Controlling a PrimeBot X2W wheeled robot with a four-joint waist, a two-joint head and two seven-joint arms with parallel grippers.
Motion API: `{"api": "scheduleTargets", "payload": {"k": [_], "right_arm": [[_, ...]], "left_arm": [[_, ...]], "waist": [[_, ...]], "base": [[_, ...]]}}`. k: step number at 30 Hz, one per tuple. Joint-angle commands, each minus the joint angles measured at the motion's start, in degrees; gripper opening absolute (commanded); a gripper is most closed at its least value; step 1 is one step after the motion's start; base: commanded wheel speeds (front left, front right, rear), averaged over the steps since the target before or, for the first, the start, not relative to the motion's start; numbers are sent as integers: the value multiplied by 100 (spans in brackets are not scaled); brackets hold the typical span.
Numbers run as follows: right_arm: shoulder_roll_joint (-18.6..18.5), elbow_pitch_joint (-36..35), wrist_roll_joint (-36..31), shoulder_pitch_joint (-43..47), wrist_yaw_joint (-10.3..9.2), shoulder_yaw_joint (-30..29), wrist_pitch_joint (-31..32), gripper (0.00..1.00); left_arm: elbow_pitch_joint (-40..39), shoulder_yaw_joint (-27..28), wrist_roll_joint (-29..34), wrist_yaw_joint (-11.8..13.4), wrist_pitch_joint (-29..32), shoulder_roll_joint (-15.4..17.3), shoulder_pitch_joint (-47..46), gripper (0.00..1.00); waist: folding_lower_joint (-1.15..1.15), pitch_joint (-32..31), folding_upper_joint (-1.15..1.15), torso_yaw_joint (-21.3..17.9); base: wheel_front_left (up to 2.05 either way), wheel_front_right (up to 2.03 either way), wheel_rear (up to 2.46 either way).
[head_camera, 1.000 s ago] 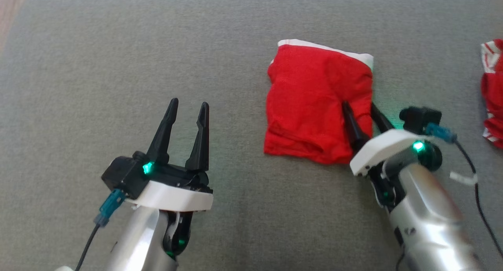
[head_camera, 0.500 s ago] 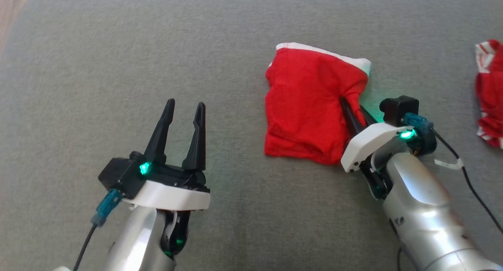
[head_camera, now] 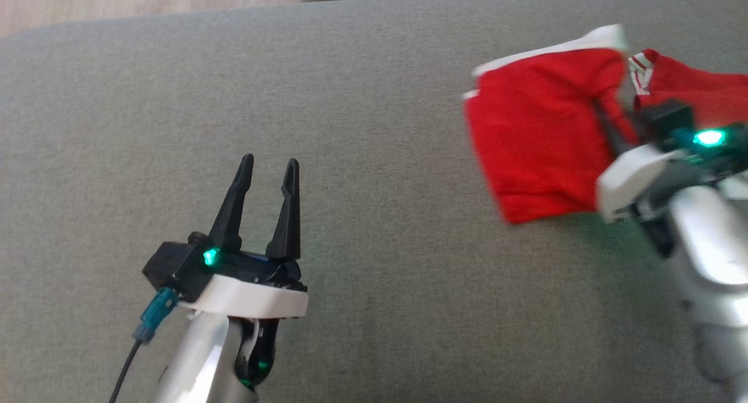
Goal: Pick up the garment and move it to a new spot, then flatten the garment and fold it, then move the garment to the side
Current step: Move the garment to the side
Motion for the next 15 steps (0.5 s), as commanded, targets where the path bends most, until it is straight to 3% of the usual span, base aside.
{"api": "scheduleTargets", "payload": {"k": [1,8,15], "right_arm": [[-298,-339,184,3,-4,143,107,0],[-1390,-694,690,36,-4,337,552,0],[-2307,-444,946,63,-4,139,903,0]], "left_arm": [[-204,179,34,8,-29,38,-95,100],[-199,94,32,8,-29,38,-137,100],[-201,33,11,8,-29,38,-292,100]], "waist": [[0,13,0,-43],[0,165,0,-54],[0,441,0,80]], "base": [[0,0,0],[0,0,0],[0,0,0]]}}
